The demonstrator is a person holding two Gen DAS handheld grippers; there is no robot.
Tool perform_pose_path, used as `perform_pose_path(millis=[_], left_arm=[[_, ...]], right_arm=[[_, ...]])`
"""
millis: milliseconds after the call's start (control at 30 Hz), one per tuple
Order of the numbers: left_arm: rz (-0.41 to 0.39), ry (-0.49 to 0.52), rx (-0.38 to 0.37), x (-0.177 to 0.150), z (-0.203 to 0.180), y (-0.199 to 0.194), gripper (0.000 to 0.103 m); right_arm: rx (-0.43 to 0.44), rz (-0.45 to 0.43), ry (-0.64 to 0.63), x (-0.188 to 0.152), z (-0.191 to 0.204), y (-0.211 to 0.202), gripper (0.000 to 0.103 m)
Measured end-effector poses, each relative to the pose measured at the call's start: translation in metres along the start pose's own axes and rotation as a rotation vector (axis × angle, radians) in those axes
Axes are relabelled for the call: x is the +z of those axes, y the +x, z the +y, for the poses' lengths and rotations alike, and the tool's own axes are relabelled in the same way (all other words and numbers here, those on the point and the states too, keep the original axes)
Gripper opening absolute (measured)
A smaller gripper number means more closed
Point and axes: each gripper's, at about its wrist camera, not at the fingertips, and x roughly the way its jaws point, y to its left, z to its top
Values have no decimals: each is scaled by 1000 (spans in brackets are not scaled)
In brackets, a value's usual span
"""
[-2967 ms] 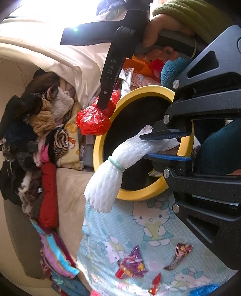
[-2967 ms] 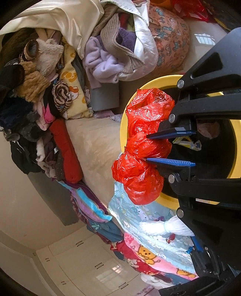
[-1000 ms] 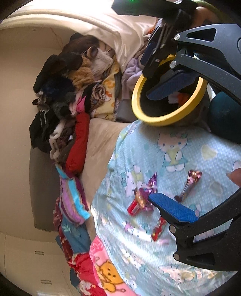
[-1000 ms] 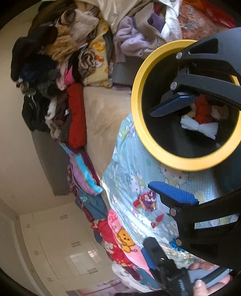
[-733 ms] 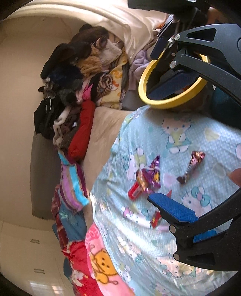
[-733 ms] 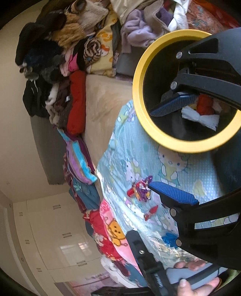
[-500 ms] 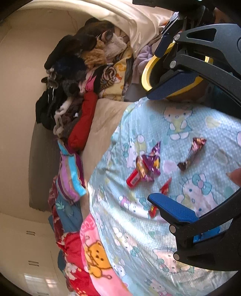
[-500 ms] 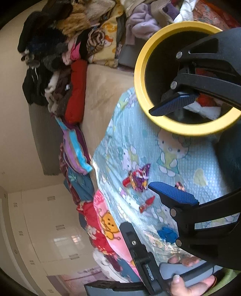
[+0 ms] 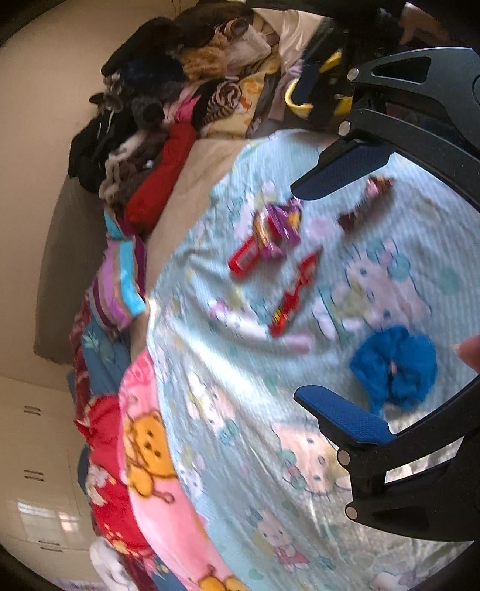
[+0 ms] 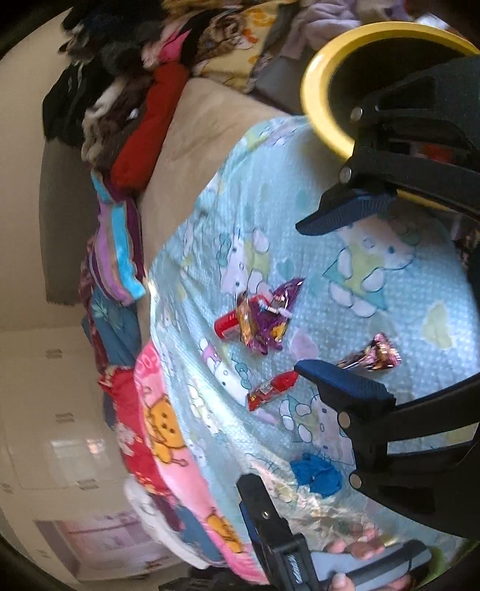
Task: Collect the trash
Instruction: 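Grasp the blue plastic bag with the left tool while the right tool grasps the purple wrapper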
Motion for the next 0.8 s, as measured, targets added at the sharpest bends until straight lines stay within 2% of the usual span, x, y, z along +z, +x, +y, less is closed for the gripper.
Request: perform_pose_path(millis=[233, 300, 467, 633, 700, 800], left_arm=[[60, -26, 16, -19, 30, 9, 92], [80, -28, 16, -25, 36, 11, 92], [132, -39, 19, -40, 50, 19, 92], [176, -39, 21, -49, 52, 25, 83], [190, -31, 23, -52, 51, 28, 74], [216, -31, 32, -58, 50, 33, 61]], right_arm=[[-22, 152, -59, 8, 8, 67, 53], [-42, 191, -69, 7, 7, 86, 48], [-75, 225, -83, 8, 8, 113, 44], [-84, 256, -100, 7, 9, 132, 33], [-82, 249, -90, 6, 8, 131, 21], [-74, 236, -64, 3, 5, 126, 17]])
